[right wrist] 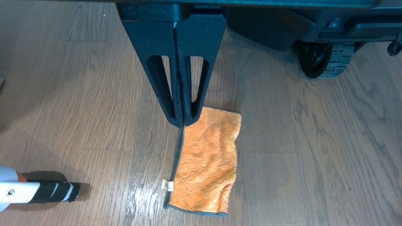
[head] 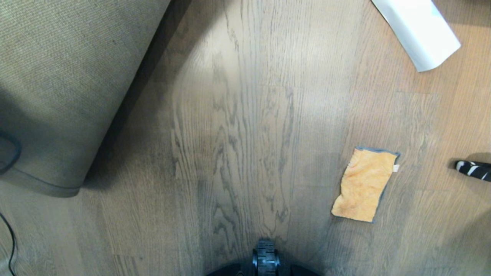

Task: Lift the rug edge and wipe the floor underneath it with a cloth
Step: Pick up the rag

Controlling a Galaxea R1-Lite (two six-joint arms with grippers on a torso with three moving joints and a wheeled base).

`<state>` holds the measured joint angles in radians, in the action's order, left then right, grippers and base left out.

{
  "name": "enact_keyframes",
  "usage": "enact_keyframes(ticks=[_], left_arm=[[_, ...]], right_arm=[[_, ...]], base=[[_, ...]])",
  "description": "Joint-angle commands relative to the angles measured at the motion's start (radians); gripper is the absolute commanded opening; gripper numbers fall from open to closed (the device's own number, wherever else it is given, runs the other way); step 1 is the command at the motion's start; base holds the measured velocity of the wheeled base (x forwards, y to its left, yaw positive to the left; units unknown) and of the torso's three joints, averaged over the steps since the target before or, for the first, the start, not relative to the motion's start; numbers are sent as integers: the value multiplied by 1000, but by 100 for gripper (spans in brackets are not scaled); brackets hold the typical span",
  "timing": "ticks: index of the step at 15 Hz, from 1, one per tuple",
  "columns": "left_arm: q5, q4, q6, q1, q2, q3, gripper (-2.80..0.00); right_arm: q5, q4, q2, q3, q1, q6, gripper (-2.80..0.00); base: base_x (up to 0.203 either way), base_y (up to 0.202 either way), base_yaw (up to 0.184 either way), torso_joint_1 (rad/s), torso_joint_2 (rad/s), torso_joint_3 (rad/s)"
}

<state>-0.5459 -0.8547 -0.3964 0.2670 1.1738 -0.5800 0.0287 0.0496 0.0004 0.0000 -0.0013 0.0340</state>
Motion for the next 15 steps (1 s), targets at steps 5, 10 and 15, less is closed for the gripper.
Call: enact_keyframes(ticks=[5, 10, 15], left_arm=[[4, -35, -2, -5, 5, 7, -280], [8, -100, 10, -23, 12, 25, -280], [6, -101, 38, -28, 18, 57, -280]], right_arm=[[0, 1, 0, 0, 1, 0, -280], [0, 1, 0, 0, 1, 1, -280], [0, 1, 0, 0, 1, 0, -280]], base=[[0, 0, 0, 0, 0, 0], [0, 0, 0, 0, 0, 0], [0, 0, 0, 0, 0, 0]])
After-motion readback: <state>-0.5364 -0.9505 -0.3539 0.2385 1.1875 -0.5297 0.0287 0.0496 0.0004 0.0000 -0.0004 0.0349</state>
